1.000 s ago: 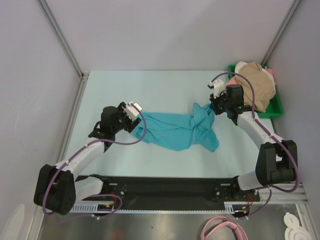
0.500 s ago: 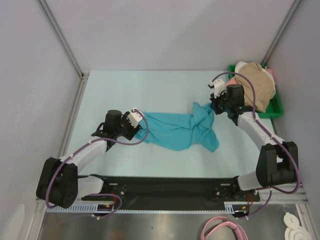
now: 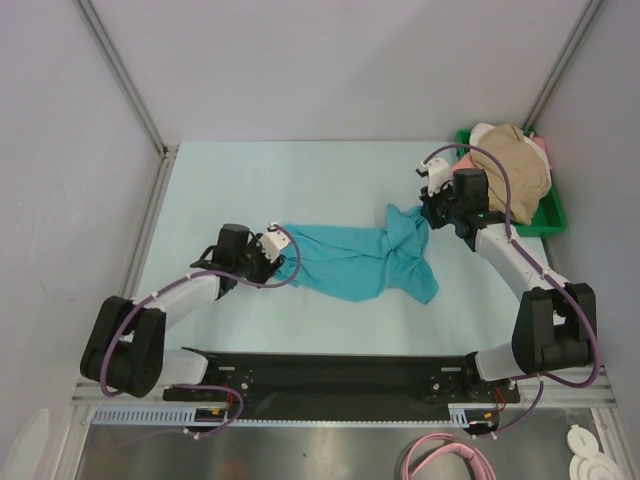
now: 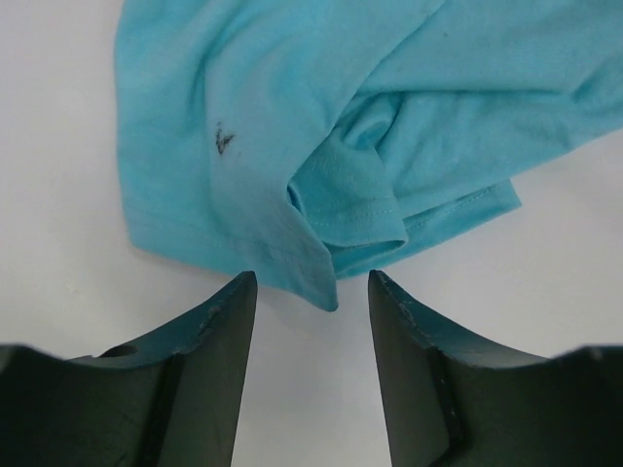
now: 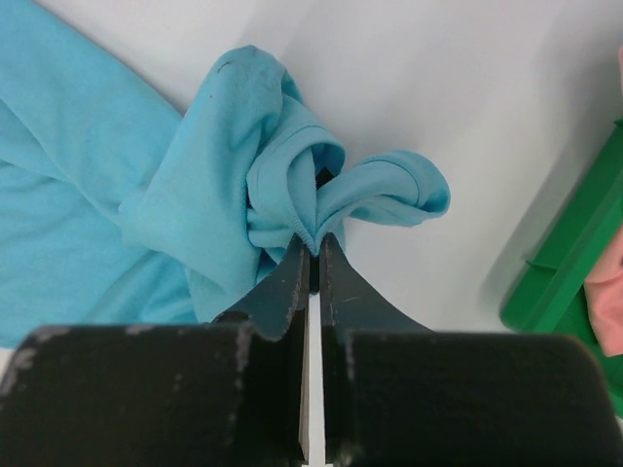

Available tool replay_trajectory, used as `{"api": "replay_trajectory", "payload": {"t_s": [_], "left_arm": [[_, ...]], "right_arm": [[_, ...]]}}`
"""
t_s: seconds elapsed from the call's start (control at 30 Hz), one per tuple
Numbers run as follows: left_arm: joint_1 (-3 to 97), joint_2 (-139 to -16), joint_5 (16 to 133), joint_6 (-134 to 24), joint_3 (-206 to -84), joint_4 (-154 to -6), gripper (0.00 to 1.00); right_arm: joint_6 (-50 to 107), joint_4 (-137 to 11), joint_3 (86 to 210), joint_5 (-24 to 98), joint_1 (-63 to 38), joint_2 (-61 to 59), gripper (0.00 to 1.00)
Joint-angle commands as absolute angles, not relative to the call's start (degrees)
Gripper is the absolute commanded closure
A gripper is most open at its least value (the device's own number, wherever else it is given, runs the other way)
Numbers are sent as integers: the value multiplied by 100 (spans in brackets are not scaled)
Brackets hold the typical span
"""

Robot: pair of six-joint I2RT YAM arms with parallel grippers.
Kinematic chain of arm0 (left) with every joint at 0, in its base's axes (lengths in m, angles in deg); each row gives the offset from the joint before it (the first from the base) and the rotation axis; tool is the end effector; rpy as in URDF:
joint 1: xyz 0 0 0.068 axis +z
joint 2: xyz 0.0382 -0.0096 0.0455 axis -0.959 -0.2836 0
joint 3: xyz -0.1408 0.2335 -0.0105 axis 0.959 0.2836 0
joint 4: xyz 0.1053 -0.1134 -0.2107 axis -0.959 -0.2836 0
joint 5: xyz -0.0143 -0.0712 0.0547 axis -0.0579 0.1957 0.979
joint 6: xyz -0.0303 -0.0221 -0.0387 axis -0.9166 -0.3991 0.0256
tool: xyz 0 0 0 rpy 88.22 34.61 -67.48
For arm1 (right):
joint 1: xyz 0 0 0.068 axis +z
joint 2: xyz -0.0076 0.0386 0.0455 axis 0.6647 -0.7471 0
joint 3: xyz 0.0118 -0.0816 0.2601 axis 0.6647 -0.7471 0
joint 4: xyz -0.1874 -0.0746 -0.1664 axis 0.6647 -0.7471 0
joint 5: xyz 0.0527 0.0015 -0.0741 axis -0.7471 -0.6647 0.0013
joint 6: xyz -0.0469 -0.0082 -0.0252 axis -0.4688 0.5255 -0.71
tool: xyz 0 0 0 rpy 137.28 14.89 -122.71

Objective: Fold and stack the t-shirts
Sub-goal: Flatten the tshirt out

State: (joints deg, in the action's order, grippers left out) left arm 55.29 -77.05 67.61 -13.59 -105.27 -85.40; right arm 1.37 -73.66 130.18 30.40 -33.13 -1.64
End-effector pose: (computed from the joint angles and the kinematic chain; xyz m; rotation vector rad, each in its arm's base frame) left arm 0.2331 -0.0866 0.1710 1.0723 2.0776 -0.2105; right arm 0.3141 0.0560 0.2676 -0.6724 2.0605 0.1577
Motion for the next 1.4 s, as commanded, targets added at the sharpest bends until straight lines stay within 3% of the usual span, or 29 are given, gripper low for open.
{"api": "replay_trajectory", "payload": {"t_s": [0.0, 0.47, 0.8, 0.87, 0.9, 0.93, 1.2, 1.37], "left_arm": [[5498, -7883, 6785, -1241, -10549, -8449, 46], [5507, -8033, 7049, -1390, -10619, -8237, 71], [5507, -7840, 6996, -1434, -10646, -8246, 68], [5507, -7796, 7013, -1426, -10602, -8237, 78], [5516, -7778, 7014, -1426, -10602, -8237, 95], [5507, -7778, 7048, -1426, -10602, -8237, 99], [5507, -7252, 6882, -1478, -10716, -8474, 100], [5551, -6382, 7426, -1496, -10690, -8501, 100]], "right_arm": [[138, -7094, 13067, 3106, -3314, -6, 100], [120, -7076, 12988, 3053, -3358, 46, 100], [120, -7085, 12970, 3044, -3366, 46, 100], [129, -7085, 12970, 3035, -3358, 38, 100], [120, -7076, 12961, 3035, -3358, 46, 100], [112, -7076, 12961, 3044, -3358, 38, 100], [103, -7094, 12944, 3062, -3358, 46, 100], [164, -7199, 12926, 3018, -3419, 195, 100]]}}
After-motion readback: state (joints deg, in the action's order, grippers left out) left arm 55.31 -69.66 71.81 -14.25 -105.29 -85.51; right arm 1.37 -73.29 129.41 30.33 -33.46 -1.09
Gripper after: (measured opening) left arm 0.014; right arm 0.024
